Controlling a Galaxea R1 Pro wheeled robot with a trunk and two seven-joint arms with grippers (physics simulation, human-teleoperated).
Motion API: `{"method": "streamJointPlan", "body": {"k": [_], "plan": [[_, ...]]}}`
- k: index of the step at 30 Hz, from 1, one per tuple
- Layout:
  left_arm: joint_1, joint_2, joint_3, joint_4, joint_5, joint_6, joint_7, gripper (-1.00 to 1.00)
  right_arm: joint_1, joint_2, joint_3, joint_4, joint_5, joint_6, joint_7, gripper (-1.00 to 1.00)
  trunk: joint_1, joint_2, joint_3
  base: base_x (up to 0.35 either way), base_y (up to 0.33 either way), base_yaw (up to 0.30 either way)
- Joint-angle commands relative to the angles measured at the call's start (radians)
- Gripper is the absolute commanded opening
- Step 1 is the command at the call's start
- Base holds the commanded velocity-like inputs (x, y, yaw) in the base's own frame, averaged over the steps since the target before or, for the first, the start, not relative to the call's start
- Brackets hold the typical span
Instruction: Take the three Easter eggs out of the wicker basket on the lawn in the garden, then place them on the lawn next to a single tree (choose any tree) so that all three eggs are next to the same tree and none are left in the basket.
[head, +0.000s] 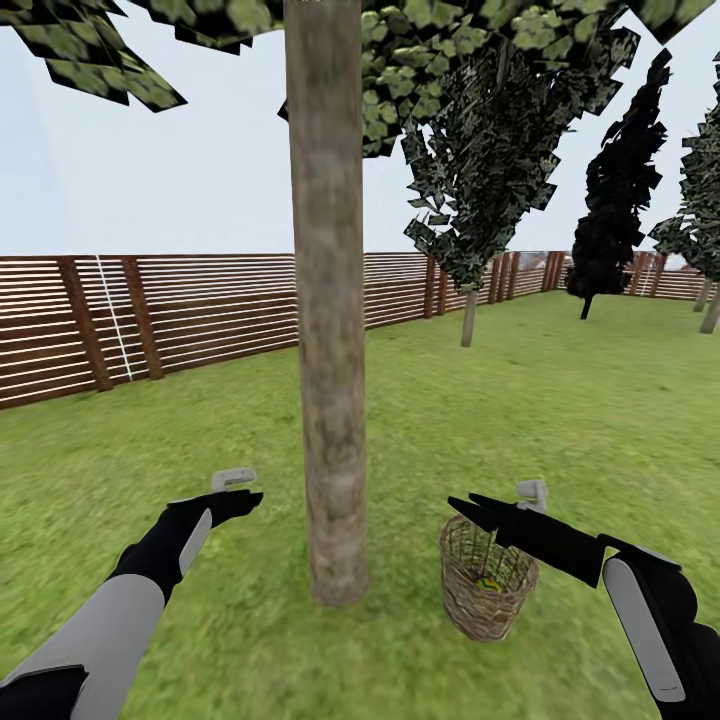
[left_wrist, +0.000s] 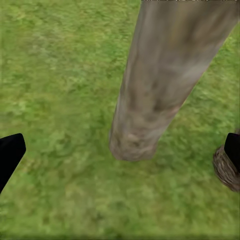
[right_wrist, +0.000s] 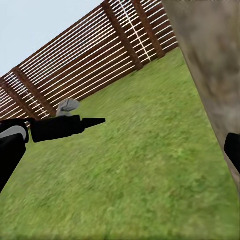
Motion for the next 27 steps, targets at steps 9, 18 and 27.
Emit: {"method": "streamJointPlan", "body": {"k": [9, 18, 27], "plan": [[-0.001, 0.0, 0.004, -0.001, 0.003, 0.007, -0.004, 1.0, -0.001, 0.003, -0.001, 0.001, -0.002, 0.005, 0.002, 1.0, -0.034, 0.062, 0.027, 0.0, 0.0, 0.0], [-0.001, 0.001, 0.004, -0.001, 0.003, 0.007, -0.004, 1.0, -0.001, 0.003, -0.001, 0.001, -0.002, 0.004, 0.002, 1.0, -0.069, 0.125, 0.055, 0.0, 0.0, 0.0], [-0.001, 0.001, 0.004, -0.001, 0.003, 0.007, -0.004, 1.0, -0.001, 0.003, 0.0, 0.001, -0.002, 0.004, 0.003, 1.0, -0.103, 0.188, 0.083, 0.0, 0.0, 0.0]]}}
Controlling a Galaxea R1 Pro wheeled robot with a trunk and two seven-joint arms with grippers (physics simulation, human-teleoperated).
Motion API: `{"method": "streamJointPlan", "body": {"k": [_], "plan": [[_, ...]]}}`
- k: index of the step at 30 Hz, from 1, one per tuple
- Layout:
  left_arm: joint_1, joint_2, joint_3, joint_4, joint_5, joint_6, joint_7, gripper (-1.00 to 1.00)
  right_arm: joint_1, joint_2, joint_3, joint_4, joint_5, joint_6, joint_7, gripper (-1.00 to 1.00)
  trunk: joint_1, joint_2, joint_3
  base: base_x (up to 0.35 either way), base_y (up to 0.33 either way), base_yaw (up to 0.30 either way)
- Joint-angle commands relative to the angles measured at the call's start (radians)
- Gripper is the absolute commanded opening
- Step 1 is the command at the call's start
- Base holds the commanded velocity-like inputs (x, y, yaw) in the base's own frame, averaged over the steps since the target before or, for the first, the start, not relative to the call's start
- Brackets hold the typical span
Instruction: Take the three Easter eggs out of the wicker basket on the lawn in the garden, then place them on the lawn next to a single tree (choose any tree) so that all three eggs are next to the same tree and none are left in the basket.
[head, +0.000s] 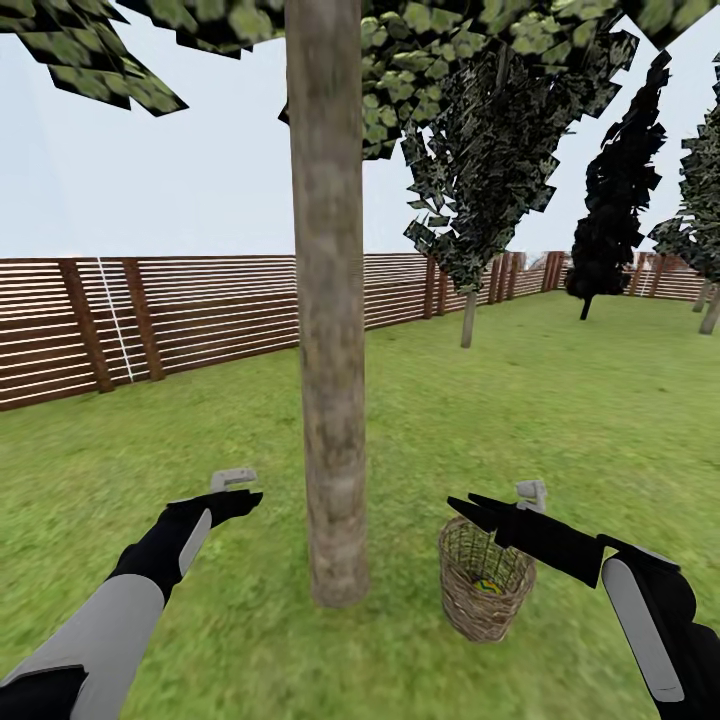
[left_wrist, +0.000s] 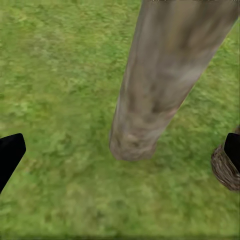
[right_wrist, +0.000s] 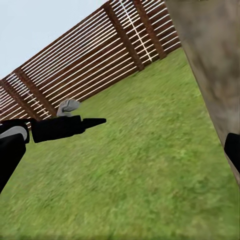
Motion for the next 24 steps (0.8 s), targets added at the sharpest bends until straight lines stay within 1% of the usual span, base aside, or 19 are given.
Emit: {"method": "streamJointPlan", "body": {"k": [1, 18, 22, 24], "plan": [[-0.001, 0.0, 0.004, -0.001, 0.003, 0.007, -0.004, 1.0, -0.001, 0.0, -0.001, 0.0, -0.003, 0.006, 0.002, 1.0, -0.003, 0.006, 0.001, 0.0, 0.0, 0.0], [-0.001, 0.0, 0.004, -0.001, 0.003, 0.007, -0.004, 1.0, -0.001, 0.0, 0.0, 0.0, -0.003, 0.004, 0.002, 1.0, -0.069, 0.125, 0.055, 0.0, 0.0, 0.0], [-0.001, 0.0, 0.004, -0.001, 0.003, 0.007, -0.004, 1.0, -0.001, 0.0, 0.008, 0.0, -0.003, 0.003, 0.002, 1.0, -0.084, 0.152, 0.067, 0.0, 0.0, 0.0], [-0.001, 0.0, 0.004, -0.001, 0.003, 0.007, -0.004, 1.0, -0.001, 0.0, 0.011, 0.0, -0.003, 0.003, 0.002, 1.0, -0.084, 0.152, 0.067, 0.0, 0.0, 0.0]]}}
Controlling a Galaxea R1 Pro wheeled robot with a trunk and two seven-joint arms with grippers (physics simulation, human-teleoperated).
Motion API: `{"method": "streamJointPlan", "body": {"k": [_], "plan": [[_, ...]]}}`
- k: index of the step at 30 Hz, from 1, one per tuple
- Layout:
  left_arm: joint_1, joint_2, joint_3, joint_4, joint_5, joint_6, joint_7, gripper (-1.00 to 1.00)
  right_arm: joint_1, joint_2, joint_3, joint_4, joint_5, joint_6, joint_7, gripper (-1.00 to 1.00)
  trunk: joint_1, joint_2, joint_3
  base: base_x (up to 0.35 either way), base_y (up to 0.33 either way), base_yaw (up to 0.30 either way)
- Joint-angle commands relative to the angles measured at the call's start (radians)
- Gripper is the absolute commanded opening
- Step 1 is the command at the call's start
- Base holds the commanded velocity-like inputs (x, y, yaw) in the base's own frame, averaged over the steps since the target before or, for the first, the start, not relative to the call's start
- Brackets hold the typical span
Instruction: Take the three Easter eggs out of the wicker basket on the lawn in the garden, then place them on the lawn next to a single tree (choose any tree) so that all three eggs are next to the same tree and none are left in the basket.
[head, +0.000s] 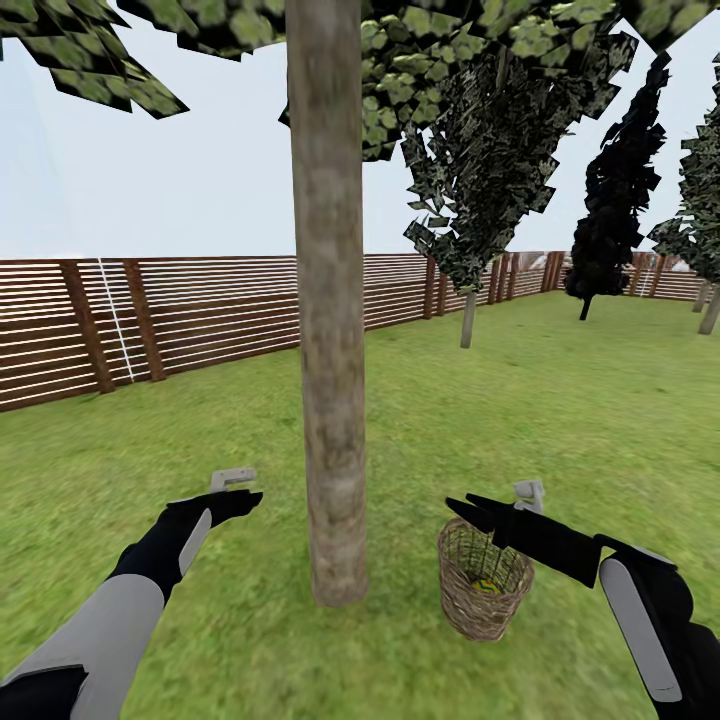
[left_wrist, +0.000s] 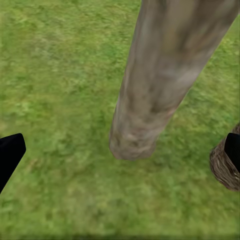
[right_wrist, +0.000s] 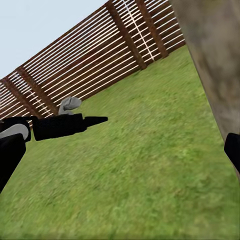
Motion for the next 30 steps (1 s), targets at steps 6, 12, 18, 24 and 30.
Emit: {"method": "streamJointPlan", "body": {"k": [6, 12, 18, 24, 30], "plan": [[0.0, 0.0, 0.004, -0.001, 0.003, 0.006, -0.004, 1.0, 0.0, 0.0, 0.001, 0.0, -0.003, 0.003, 0.004, 1.0, 0.0, -0.001, 0.0, 0.0, 0.0, 0.0], [0.0, 0.0, 0.004, -0.001, 0.003, 0.006, -0.004, 1.0, 0.0, 0.0, 0.002, 0.0, -0.004, 0.0, 0.008, 1.0, 0.0, -0.001, 0.0, 0.0, 0.0, 0.0], [0.0, 0.0, 0.004, -0.001, 0.003, 0.006, -0.004, 1.0, 0.0, 0.0, 0.002, 0.0, -0.003, 0.001, 0.007, 1.0, 0.0, -0.001, 0.0, 0.0, 0.0, 0.0], [0.0, 0.0, 0.004, -0.001, 0.003, 0.006, -0.004, 1.0, 0.0, 0.0, 0.002, 0.0, -0.004, 0.0, 0.008, 1.0, 0.0, -0.001, 0.0, 0.0, 0.0, 0.0], [0.0, 0.0, 0.004, -0.001, 0.003, 0.006, -0.005, 1.0, 0.0, 0.008, 0.002, 0.0, -0.003, 0.0, 0.007, 1.0, 0.0, -0.001, 0.0, 0.0, 0.0, 0.0]]}}
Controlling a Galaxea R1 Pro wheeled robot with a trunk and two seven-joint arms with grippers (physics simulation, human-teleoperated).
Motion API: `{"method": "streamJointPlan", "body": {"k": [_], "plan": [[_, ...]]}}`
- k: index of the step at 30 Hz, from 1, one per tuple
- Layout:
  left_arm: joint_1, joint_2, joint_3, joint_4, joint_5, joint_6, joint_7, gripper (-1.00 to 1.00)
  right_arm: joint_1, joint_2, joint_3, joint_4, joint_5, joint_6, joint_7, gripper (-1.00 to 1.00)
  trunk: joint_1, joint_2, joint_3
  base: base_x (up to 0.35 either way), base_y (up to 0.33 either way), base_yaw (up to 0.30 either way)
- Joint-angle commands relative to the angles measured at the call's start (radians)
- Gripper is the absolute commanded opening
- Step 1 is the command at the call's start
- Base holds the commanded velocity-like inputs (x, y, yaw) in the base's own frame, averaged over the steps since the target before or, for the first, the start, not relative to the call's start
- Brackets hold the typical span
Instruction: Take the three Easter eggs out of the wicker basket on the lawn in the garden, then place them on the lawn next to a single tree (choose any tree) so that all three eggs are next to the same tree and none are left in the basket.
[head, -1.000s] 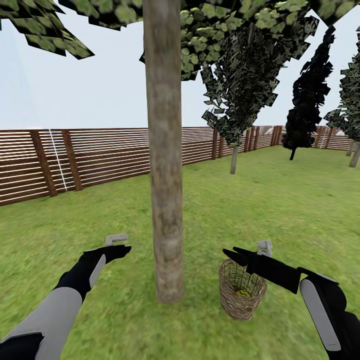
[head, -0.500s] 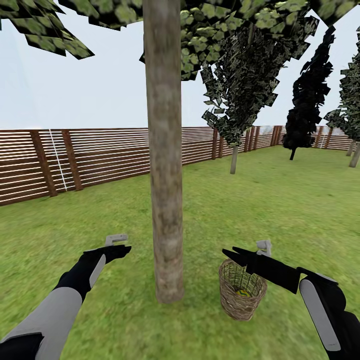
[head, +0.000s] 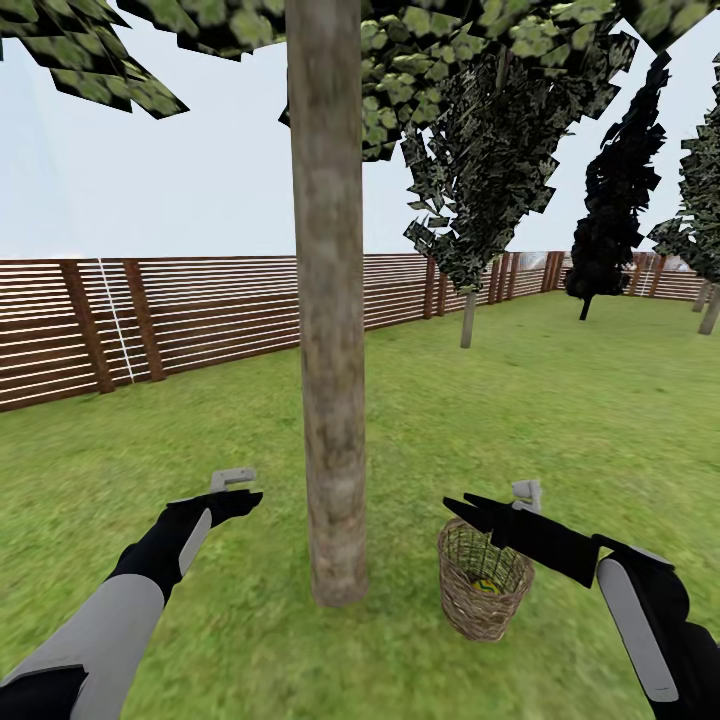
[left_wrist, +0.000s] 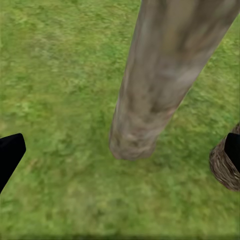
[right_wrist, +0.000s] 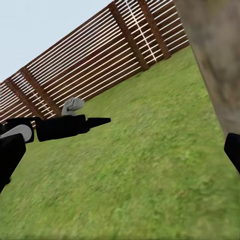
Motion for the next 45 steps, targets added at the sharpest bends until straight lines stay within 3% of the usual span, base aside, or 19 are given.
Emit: {"method": "streamJointPlan", "body": {"k": [1, 18, 45], "plan": [[0.0, 0.0, 0.004, -0.001, 0.003, 0.006, -0.004, 1.0, 0.0, 0.001, -0.001, 0.0, -0.003, 0.006, 0.001, 1.0, 0.0, -0.001, 0.0, 0.0, 0.0, 0.0], [0.001, 0.001, 0.002, -0.008, 0.007, 0.005, -0.006, 1.0, 0.0, 0.006, -0.003, 0.0, -0.003, 0.005, 0.002, 1.0, 0.0, -0.001, 0.0, 0.063, 0.006, 0.0], [0.001, 0.0, -0.027, -0.006, 0.006, 0.005, -0.004, 1.0, 0.0, 0.01, -0.001, 0.0, -0.003, 0.005, -0.003, 1.0, 0.0, -0.001, 0.0, -0.137, -0.263, -0.05]]}}
